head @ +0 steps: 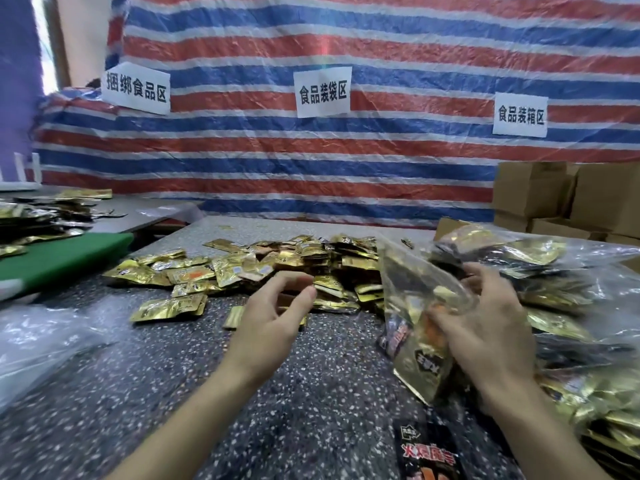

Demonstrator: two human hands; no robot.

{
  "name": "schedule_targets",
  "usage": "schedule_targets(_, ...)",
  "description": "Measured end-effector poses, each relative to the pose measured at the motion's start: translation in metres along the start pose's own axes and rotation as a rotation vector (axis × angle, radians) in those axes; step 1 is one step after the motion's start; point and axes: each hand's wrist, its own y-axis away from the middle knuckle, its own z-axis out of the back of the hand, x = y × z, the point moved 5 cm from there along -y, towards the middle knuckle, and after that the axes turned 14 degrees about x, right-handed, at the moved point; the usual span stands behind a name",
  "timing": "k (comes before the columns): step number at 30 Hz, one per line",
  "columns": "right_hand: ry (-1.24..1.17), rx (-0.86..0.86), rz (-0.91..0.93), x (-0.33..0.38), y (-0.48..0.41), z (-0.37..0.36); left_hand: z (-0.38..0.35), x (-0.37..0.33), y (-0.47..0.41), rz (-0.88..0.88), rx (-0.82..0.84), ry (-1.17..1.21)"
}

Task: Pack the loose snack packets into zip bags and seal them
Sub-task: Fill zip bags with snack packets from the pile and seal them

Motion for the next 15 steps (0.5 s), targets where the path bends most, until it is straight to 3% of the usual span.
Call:
schedule_targets(7, -0.074, -0.113, -0.113, -0.015, -0.001, 0.003, -0.009, 0.003, 0.002, 0.005, 0.079, -0.256)
schedule_targets(12, -0.135, -0.009, -0.167, -0.022, -0.003, -0.006, -0.015, 0.002, 0.003, -0.073, 0.131, -0.449)
schedule_targets(15, -0.095, -0.184, -0.127, -0.011, -0.002, 0.007, -0.017, 0.001, 0.003, -0.104, 0.149, -0.524)
